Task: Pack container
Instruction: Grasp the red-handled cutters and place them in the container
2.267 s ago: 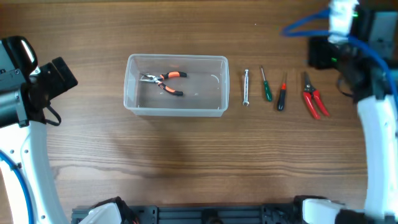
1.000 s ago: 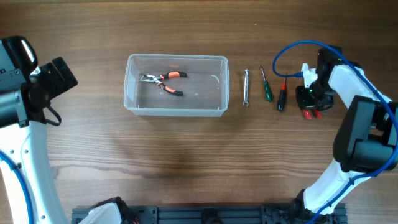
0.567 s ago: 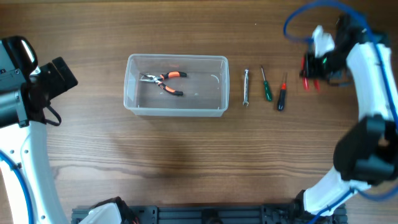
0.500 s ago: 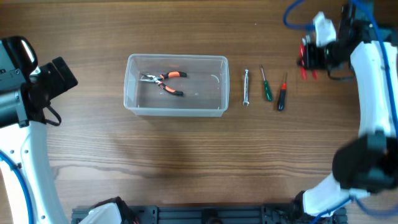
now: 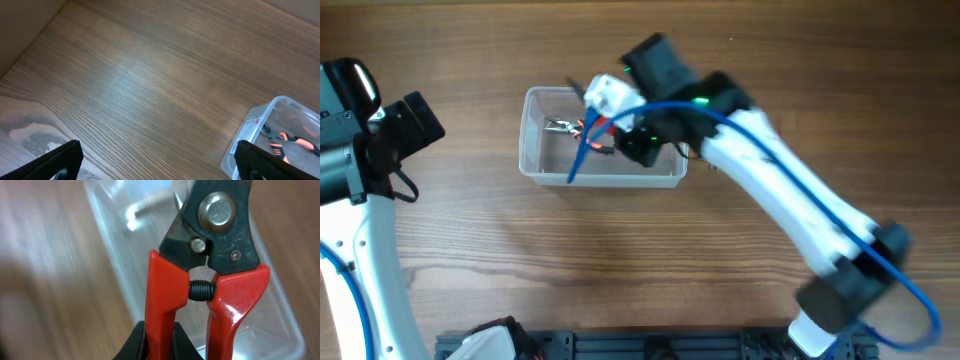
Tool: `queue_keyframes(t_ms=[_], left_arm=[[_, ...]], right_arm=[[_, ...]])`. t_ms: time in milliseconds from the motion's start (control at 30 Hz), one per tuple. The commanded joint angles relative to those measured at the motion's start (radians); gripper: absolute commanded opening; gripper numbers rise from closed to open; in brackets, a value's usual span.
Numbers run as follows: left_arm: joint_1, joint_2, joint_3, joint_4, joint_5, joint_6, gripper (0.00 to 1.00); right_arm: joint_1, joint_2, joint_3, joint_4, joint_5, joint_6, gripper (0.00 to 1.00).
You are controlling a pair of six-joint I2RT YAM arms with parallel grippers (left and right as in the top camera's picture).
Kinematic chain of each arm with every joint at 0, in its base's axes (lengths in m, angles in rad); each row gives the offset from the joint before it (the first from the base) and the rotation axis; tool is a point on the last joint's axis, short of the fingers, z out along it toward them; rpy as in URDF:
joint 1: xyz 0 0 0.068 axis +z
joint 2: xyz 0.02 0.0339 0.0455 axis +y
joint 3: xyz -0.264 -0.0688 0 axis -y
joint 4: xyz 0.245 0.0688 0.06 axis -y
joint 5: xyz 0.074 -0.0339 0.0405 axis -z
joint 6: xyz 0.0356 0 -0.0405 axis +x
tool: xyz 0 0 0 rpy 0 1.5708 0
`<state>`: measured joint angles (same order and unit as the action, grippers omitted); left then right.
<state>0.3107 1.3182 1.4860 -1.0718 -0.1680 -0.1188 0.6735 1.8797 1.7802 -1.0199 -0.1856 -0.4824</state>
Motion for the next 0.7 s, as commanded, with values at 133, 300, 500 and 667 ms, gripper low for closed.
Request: queue_keyframes(t_ms=[133, 300, 500, 667], left_arm=[[0.006, 0.004, 0.003, 0.001, -0.009, -0.021, 1.0], [0.006, 0.004, 0.003, 0.001, -0.009, -0.021, 1.0], [0.006, 0.004, 0.003, 0.001, -0.009, -0.021, 1.0], [0.006, 0.004, 0.003, 0.001, -0.009, -0.021, 1.0]], right_arm=[[-0.065, 0.245, -0.007, 0.1, 0.27, -0.257, 0.04], [-0.127, 0.291, -0.007, 0.141, 0.13, -0.304, 0.05], [-0.147, 0.296, -0.007, 0.19, 0.091, -0.3, 0.08], [-0.123, 0.295, -0.006, 0.179, 0.089, -0.296, 0.43]])
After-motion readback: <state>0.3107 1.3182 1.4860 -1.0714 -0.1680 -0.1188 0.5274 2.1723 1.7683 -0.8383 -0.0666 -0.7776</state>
